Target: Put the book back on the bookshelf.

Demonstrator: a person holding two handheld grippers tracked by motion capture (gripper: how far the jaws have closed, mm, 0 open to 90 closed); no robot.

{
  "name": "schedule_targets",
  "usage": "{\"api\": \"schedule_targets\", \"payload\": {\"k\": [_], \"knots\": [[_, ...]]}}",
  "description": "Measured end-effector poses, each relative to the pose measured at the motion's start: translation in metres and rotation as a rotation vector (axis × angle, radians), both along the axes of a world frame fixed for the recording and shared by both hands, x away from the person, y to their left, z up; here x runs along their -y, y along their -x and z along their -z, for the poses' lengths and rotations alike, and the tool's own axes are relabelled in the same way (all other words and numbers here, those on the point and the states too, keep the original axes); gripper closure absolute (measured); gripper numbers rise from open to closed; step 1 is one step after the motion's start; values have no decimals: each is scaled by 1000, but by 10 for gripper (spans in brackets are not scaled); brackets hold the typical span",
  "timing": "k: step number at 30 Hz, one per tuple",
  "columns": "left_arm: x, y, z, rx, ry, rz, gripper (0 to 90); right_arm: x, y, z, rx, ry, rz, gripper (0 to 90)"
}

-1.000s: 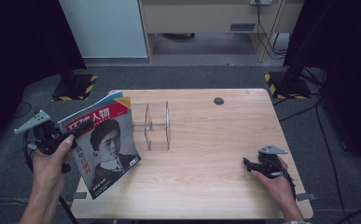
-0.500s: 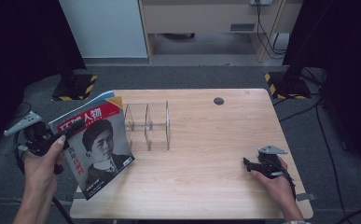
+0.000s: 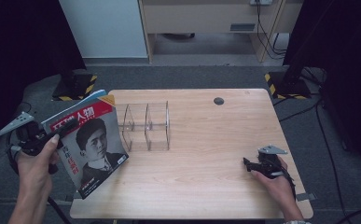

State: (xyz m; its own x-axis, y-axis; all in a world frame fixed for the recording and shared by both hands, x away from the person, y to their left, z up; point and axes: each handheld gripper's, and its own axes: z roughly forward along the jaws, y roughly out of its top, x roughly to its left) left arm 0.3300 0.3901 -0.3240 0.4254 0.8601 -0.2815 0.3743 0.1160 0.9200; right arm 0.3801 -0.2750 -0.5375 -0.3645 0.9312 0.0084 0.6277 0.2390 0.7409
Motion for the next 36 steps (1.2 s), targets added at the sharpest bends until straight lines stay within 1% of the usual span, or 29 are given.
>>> {"api": "schedule_targets", "payload": {"k": [2, 4, 11, 18, 26, 36], "knots": [[-1, -2, 0, -3, 1, -3, 865, 0, 0, 0, 0, 0, 0, 256], [-1, -3, 0, -6, -7, -6, 865, 0, 0, 0, 0, 0, 0, 256], [-1, -9, -4, 2, -6, -12, 865, 0, 0, 0, 0, 0, -1, 257], [3, -16, -6, 8, -25, -14, 864, 0, 0, 0, 0, 0, -1, 257], [5, -24, -4, 4, -28, -22, 865, 0, 0, 0, 2, 1, -1, 256], [-1, -27, -5, 5, -21, -43, 865, 0, 0, 0, 2, -1, 1, 257]]}}
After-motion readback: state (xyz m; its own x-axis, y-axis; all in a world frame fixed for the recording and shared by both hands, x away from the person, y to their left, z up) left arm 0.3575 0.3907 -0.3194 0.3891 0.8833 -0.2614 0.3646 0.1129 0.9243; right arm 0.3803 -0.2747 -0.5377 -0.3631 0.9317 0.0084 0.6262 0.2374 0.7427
